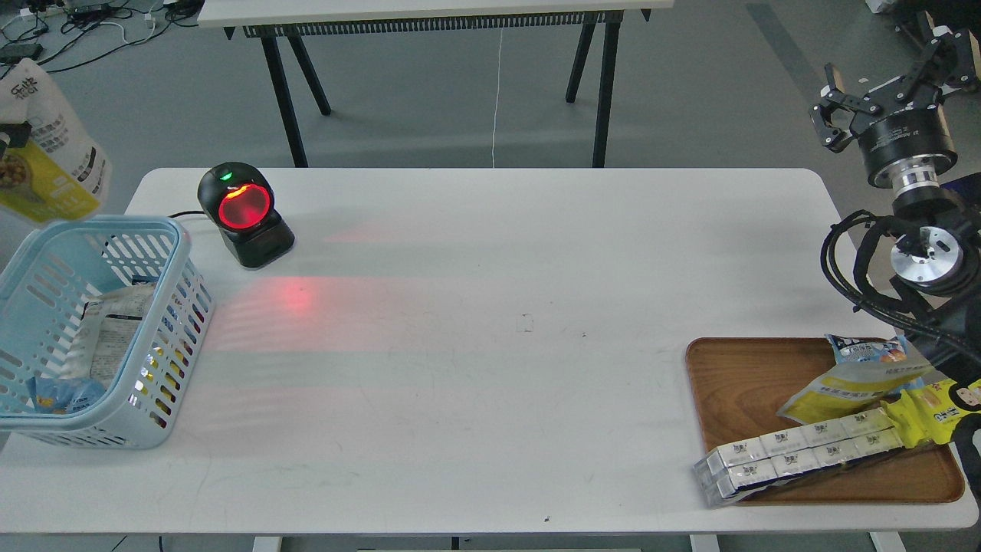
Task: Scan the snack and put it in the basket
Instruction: 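Lower the pouch into the blue basket and open the left gripper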
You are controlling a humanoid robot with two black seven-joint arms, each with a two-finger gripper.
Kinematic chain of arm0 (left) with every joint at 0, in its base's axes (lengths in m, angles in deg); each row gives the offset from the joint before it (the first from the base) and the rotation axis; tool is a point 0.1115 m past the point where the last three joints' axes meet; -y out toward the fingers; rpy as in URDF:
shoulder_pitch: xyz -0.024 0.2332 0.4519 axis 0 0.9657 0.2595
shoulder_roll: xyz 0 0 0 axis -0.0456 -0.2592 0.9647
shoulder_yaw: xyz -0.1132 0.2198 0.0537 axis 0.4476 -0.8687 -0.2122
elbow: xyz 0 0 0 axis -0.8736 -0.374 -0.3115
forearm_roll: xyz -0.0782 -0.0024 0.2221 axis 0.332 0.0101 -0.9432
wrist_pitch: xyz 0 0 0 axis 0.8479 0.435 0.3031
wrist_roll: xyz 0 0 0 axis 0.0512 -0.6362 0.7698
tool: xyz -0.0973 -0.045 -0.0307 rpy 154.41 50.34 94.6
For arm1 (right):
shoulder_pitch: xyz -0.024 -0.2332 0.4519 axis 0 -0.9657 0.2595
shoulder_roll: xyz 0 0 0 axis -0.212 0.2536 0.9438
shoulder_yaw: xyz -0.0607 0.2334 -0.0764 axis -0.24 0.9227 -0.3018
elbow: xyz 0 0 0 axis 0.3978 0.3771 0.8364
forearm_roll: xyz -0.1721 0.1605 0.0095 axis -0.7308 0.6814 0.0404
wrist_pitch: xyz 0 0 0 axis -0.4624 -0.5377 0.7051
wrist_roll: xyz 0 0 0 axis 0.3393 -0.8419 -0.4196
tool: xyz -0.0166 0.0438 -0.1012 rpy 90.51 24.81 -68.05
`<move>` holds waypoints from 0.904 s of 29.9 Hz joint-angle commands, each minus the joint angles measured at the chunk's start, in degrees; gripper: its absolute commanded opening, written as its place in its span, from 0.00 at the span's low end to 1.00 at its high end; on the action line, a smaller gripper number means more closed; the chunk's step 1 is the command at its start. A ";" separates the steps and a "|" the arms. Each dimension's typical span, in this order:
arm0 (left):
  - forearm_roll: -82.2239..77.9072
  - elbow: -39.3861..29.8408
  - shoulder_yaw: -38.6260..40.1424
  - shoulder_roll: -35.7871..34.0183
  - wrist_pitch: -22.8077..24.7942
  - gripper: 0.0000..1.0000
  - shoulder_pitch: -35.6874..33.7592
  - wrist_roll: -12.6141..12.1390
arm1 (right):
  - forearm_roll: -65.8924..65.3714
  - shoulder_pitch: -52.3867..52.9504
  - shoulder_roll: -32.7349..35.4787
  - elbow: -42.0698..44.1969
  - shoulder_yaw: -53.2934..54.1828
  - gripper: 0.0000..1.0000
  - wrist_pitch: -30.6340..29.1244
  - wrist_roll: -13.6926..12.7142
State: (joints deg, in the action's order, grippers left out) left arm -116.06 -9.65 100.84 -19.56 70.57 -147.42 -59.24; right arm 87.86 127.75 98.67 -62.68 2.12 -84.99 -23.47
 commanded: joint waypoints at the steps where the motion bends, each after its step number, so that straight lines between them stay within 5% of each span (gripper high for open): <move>1: -0.09 -0.04 -5.04 0.59 -1.93 0.00 0.00 -0.01 | 0.00 -0.07 0.23 -0.01 0.01 1.00 0.00 -0.01; 18: 0.00 -0.30 -12.71 4.81 -5.37 0.05 0.00 -0.01 | 0.00 -0.07 0.32 0.17 0.01 1.00 0.00 -0.01; 27: 0.17 -0.39 -12.36 4.46 -5.29 0.41 -0.08 -0.01 | 0.00 -0.16 0.50 0.17 0.01 1.00 0.00 -0.01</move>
State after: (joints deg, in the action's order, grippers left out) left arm -116.07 -9.95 88.07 -14.79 65.23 -147.41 -59.24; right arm 87.87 127.63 99.13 -62.50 2.13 -84.99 -23.47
